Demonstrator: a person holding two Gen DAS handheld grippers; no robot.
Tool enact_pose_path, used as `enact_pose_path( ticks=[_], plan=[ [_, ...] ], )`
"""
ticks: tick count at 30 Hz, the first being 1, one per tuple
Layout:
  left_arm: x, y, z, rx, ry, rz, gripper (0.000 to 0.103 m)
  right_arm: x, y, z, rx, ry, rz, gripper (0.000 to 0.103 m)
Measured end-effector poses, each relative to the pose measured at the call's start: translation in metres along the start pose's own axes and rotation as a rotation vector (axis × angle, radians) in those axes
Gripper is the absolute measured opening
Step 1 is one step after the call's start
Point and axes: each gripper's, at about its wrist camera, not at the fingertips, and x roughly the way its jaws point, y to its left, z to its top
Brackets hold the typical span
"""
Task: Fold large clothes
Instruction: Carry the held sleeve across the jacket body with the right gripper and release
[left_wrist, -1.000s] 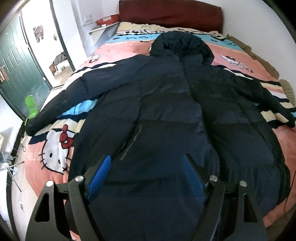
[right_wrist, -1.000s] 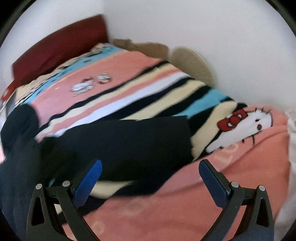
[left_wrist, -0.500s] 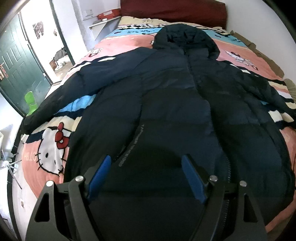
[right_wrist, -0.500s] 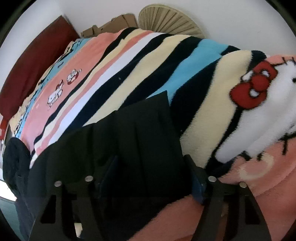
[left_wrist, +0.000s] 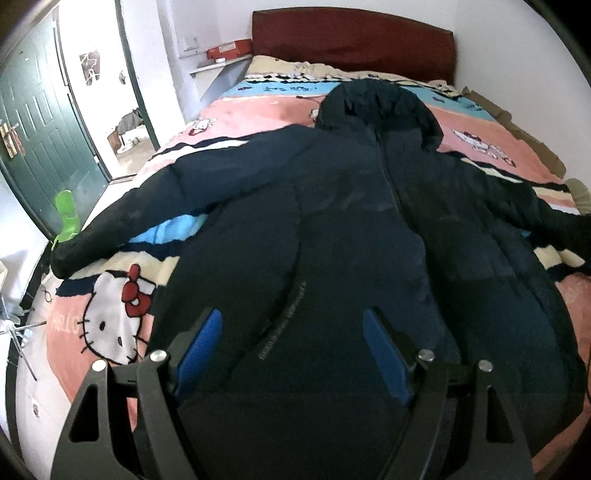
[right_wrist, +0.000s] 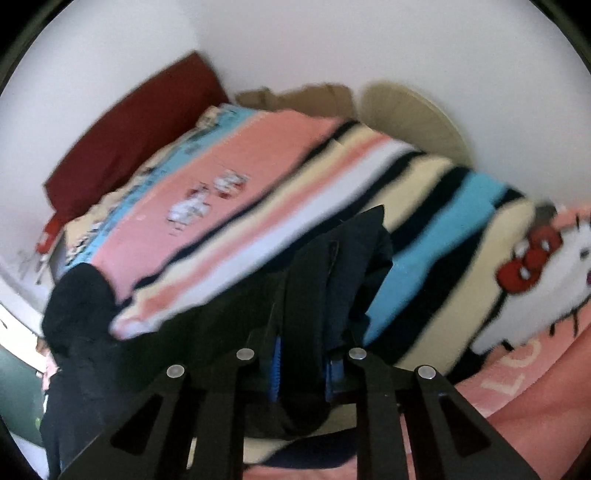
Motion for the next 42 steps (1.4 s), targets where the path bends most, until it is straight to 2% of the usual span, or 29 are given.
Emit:
enact_pose_path(
  ticks=[10,18,21,28,37,42],
  plan=[
    [-0.003,0.03,-0.003,-0.05,0.019,-0.056,0.078,-0.058,0.145,0.01,-0.202,-0.09,0.214,0.014],
    [-0.011,0.07,-0.005,-0.106,-0.022,-0.052,0.078,-0.094,0.275,-0.019,-0.358,-0.104,0.374,0.013],
    [-0.012,0.087,-0.005,-0.124,-0.026,-0.051,0.078,-0.104,0.312,-0.032,-0.398,-0.099,0.424,0.013],
    [-0.021,0.124,-0.009,-0.171,-0.051,-0.044,0.078,-0.125,0.407,-0.086,-0.517,-0.06,0.534,0.013],
    [-0.02,0.163,-0.023,-0.225,-0.047,-0.025,0.078,-0.089,0.482,-0.168,-0.619,0.056,0.562,0.013],
    [-0.014,0.181,-0.031,-0.281,-0.047,-0.007,0.078,-0.061,0.513,-0.237,-0.72,0.144,0.548,0.013]
  ],
)
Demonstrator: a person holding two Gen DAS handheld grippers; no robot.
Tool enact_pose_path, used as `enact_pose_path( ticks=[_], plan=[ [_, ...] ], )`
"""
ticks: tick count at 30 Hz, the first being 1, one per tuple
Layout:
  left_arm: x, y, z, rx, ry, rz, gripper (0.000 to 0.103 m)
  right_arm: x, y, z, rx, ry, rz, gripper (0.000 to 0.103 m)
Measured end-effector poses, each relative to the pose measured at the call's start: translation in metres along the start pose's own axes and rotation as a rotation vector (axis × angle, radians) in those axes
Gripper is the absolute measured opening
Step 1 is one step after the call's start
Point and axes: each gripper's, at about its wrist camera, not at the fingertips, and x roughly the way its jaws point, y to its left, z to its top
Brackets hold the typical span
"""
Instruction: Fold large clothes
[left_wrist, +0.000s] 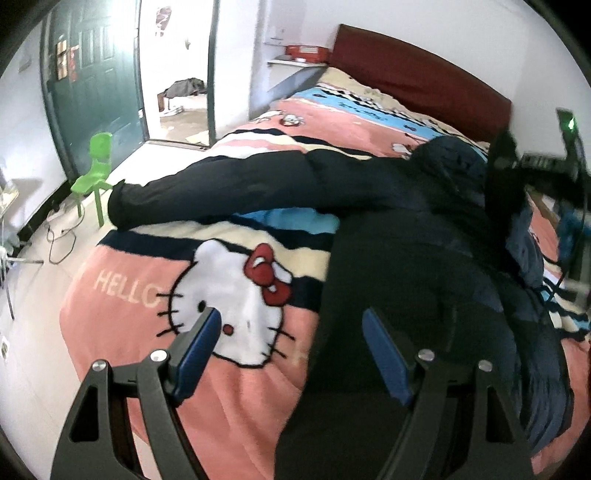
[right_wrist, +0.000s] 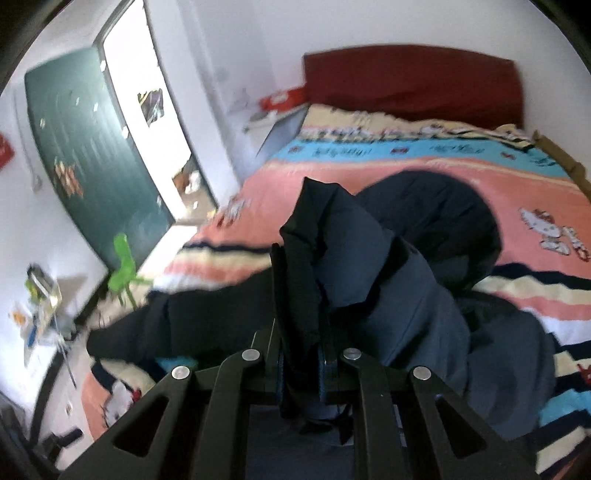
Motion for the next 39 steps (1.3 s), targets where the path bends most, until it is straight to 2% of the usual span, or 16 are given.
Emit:
enact_pose_path(
  ticks=[3,8,11,13,14,15,16,22,26,32,39],
  plan=[
    [0.002,0.007,0.0,-0.017,-0.002,0.004,0.078,0.03,0.018,-0.025,-0.046,0.072,-0.013,0.014],
    [-0.005,0.01,0.001,0.009,-0.008,0.018,0.078,0.065,0.038,-0.059,-0.077,0.17,-0.039,0.015],
    [-0.007,0.015,0.0,0.005,0.009,0.002,0.078,0.077,0.044,-0.073,-0.088,0.211,-0.056,0.022],
    [-0.011,0.018,-0.002,-0.003,0.012,0.0,0.078,0.079,0.049,-0.078,-0.094,0.225,-0.062,0.034],
    [-0.015,0.02,-0.003,-0.006,0.009,-0.004,0.078,0.077,0.05,-0.079,-0.091,0.223,-0.061,0.044],
    [-0.018,0.021,-0.005,-0.005,0.006,-0.008,0.078,0.074,0.052,-0.079,-0.09,0.218,-0.064,0.056],
    [-0.022,0.022,-0.006,-0.001,0.001,-0.012,0.078,0.068,0.055,-0.08,-0.09,0.206,-0.061,0.058],
    [-0.04,0.023,-0.007,0.015,-0.018,-0.028,0.078,0.024,0.07,-0.073,-0.094,0.143,-0.026,0.059],
    [-0.044,0.016,-0.006,0.037,-0.019,-0.053,0.078,-0.006,0.069,-0.072,-0.106,0.108,-0.042,0.06],
    [-0.035,-0.012,-0.001,0.095,-0.004,-0.081,0.078,-0.057,0.023,-0.073,-0.081,0.068,-0.133,0.06],
    [-0.016,-0.071,0.032,0.202,-0.019,-0.099,0.078,-0.102,-0.053,-0.075,-0.001,0.029,-0.273,0.06]
  ],
)
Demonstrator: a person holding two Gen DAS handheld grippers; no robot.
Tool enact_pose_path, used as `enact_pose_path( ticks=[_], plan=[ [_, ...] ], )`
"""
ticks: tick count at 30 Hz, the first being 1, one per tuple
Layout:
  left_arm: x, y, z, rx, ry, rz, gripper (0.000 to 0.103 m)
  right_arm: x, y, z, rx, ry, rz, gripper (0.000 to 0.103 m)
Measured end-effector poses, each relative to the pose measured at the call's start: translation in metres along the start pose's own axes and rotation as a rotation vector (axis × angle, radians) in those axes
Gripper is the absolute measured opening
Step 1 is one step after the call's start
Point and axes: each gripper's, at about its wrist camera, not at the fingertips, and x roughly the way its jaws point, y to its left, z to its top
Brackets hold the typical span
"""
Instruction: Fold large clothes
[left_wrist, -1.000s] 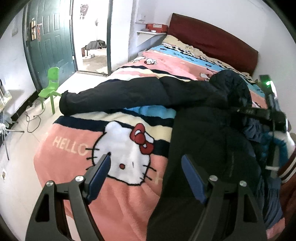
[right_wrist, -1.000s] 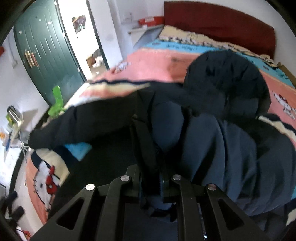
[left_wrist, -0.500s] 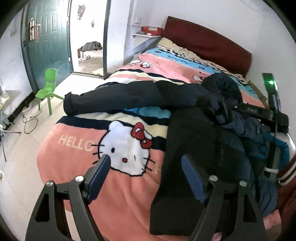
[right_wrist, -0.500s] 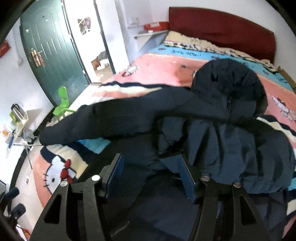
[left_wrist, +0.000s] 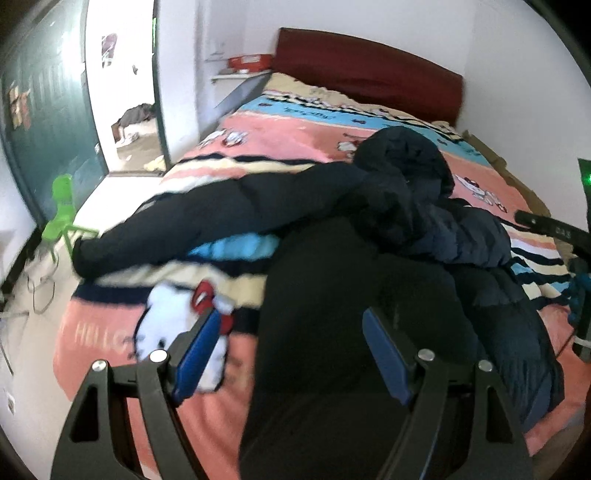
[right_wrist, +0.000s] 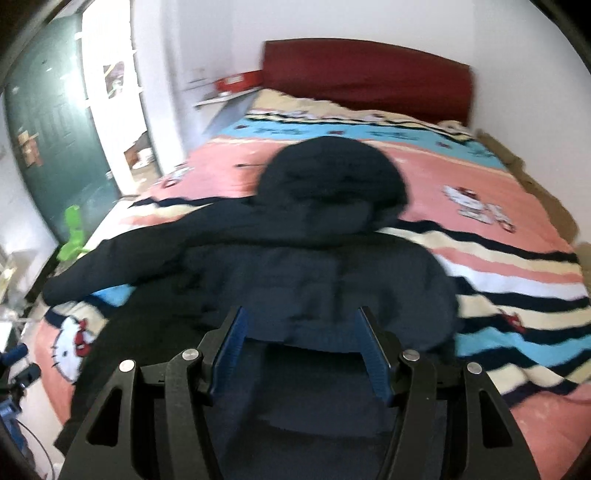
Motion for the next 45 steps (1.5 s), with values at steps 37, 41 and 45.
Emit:
enact_pose_path(
  ticks=[37,41,45],
  plan=[
    [0.267,-0.144,0.092,0.12,0.187,0.067,0.08,0.176,-0.116,-0.016,0.09,0.091,-0.101,0.071],
    [0.258,-0.146,0.092,0.133,0.185,0.087,0.079,0.177,-0.114,-0.016,0.091,0.122,-0.115,0.072],
    [0.233,-0.147,0.104,0.131,0.118,0.1,0.079,0.165,-0.111,-0.012,0.081,0.13,-0.129,0.072]
  ],
)
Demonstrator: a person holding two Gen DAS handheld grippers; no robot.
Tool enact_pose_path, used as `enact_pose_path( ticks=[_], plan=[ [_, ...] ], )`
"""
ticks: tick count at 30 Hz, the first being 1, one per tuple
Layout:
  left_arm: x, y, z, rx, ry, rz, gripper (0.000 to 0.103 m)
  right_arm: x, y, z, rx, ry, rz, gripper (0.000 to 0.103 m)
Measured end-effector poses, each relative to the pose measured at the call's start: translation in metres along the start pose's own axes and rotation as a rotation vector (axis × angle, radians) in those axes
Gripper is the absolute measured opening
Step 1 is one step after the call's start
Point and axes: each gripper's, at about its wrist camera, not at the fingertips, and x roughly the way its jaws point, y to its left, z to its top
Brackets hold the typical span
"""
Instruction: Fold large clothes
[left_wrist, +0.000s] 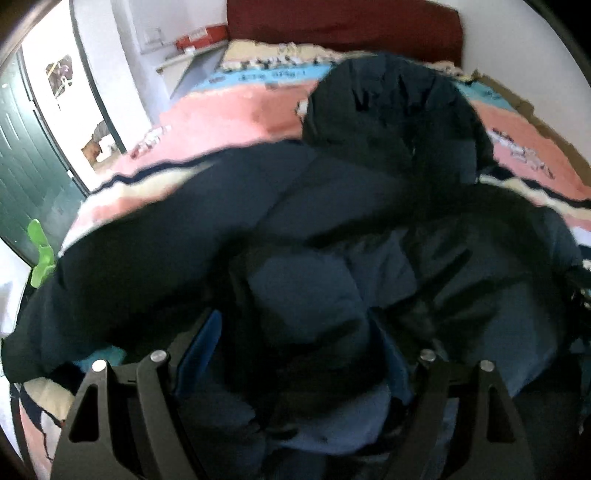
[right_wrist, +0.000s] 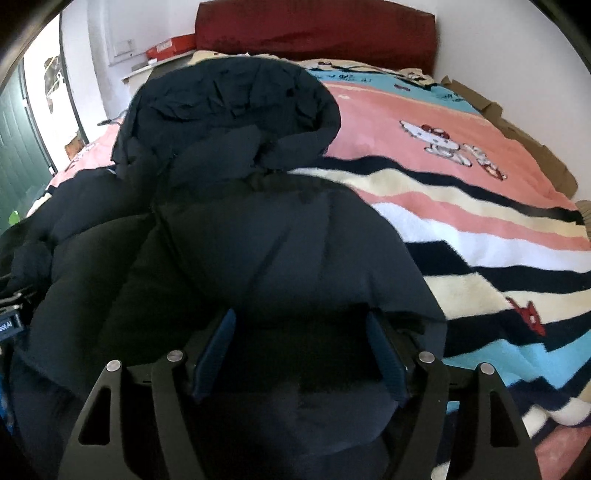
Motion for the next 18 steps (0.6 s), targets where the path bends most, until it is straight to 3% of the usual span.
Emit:
enact_pose_path(
  ticks=[5,12,18],
  plan=[
    [-0.01,-0.004,0.013,-0.008,-0.034,-0.024,0.079,-0.029,0.02,0.005,-0.053,-0.067,0.045,0.072],
    [0.027,-0.011,-0.013,-0.023,0.057,-0.033,0.08,0.0,0.037,-0.013,-0.074,-0.011,0.067,0.073],
    [0.018,0.002,-0.017,-0.067,0.075,-0.084,0.079,0.003,0.038,-0.016,-0.073,0.016,0.044,0.073]
  ],
)
